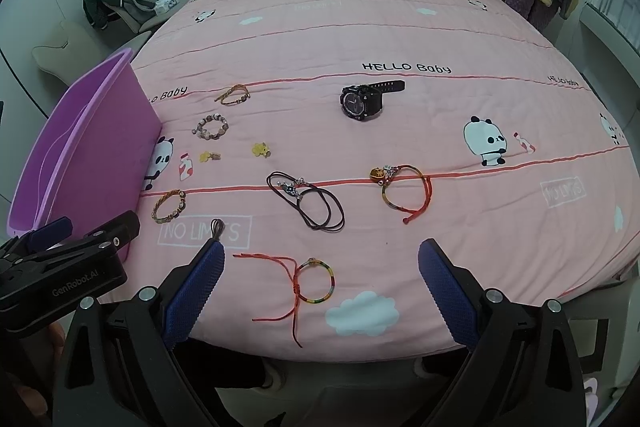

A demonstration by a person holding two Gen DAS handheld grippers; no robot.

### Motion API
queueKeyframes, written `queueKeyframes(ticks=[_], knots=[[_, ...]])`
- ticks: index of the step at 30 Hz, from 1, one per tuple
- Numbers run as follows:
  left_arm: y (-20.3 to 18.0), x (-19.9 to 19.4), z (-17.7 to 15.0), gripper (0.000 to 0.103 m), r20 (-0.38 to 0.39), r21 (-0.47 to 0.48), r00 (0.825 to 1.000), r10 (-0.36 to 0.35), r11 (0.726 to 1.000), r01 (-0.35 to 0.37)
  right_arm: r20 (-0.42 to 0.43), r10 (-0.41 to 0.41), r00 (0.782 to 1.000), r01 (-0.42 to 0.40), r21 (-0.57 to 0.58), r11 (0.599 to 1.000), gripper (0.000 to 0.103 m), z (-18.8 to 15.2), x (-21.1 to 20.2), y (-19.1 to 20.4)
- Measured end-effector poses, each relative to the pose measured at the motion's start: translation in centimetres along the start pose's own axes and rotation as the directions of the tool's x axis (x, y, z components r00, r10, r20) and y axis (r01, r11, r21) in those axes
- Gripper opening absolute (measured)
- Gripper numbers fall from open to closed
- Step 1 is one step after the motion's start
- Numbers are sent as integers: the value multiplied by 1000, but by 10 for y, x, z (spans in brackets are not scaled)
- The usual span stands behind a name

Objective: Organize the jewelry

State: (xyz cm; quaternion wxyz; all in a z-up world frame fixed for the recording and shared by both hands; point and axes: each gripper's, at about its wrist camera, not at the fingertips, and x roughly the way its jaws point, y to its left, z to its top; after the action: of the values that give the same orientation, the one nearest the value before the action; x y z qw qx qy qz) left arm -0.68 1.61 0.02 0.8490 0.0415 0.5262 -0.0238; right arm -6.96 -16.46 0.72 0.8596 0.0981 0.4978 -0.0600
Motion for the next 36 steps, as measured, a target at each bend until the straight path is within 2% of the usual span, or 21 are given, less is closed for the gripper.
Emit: queueKeyframes(ticks=[36], knots=[[-2,-1,0,97,5,1,1000,3,1000,-3,7,8,1000,-8,4,1000,93,-1,-3,0]])
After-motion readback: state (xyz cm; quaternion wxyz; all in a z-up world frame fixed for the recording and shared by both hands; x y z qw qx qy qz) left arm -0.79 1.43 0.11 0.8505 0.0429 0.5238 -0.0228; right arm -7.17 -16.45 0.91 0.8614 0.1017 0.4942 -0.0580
